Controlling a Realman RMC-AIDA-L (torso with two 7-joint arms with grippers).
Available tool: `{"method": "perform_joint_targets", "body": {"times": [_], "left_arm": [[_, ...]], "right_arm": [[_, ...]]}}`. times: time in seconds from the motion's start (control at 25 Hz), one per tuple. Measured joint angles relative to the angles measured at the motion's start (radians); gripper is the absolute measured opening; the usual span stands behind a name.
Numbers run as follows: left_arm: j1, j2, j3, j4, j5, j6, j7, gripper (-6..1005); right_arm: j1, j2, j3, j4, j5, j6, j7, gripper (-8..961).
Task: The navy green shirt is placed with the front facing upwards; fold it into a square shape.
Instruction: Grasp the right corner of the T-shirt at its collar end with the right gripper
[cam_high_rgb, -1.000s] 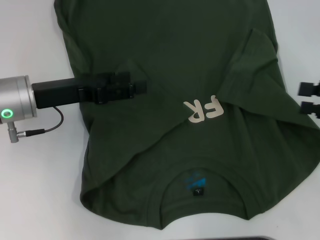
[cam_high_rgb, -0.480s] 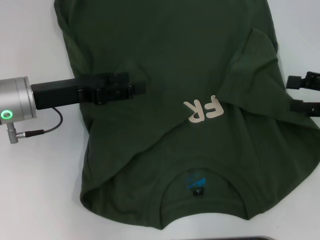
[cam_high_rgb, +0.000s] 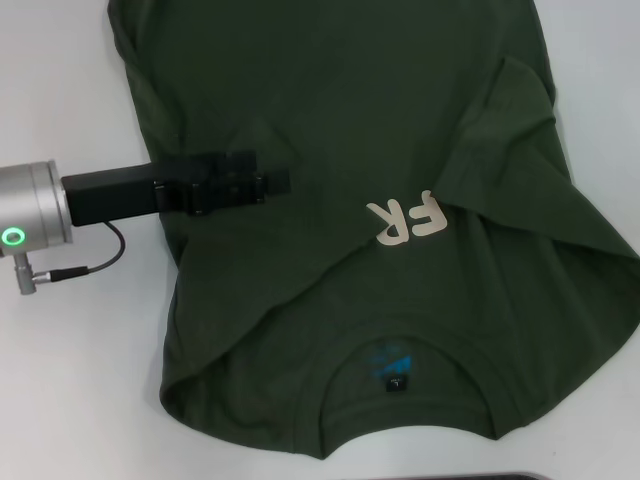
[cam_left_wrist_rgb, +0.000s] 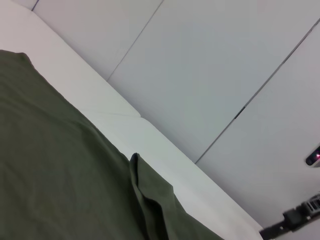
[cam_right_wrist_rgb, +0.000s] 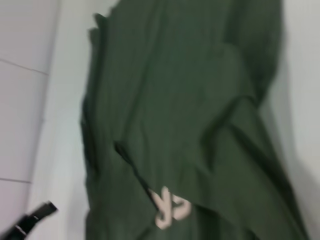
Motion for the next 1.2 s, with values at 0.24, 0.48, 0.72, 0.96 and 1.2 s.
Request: {"method": "perform_joint_targets", "body": {"times": [0.24, 0.48, 0.72, 0.96, 1.2], "left_arm": [[0.001, -0.007, -0.003, 0.0, 0.001, -0.001, 0.0, 884], [0.0, -0.007, -0.005, 0.0, -0.001, -0.001, -0.001, 884], [-0.006, -0.007, -0.005, 0.0, -0.003, -0.001, -0.002, 884], [-0.006, -0.008, -0.005, 0.0, -0.003, -0.002, -0.002, 884], [-0.005, -0.008, -0.005, -0.005, -0.004, -0.021, -0.001, 885]], "right_arm": [[0.006, -0.005, -0.001, -0.003, -0.088, -0.034, 0.006, 920], [-0.022, 0.001, 0.0, 0.004, -0.112, -0.035, -0.004, 917], [-0.042, 0.009, -0.002, 0.006, -0.114, -0.031, -0.013, 914], [-0.042, 0.017, -0.009, 0.006, -0.122, -0.004, -0.019, 911], [-0.025, 0.02, -0.013, 0.004, -0.155, 0.025, -0.024, 908]]}}
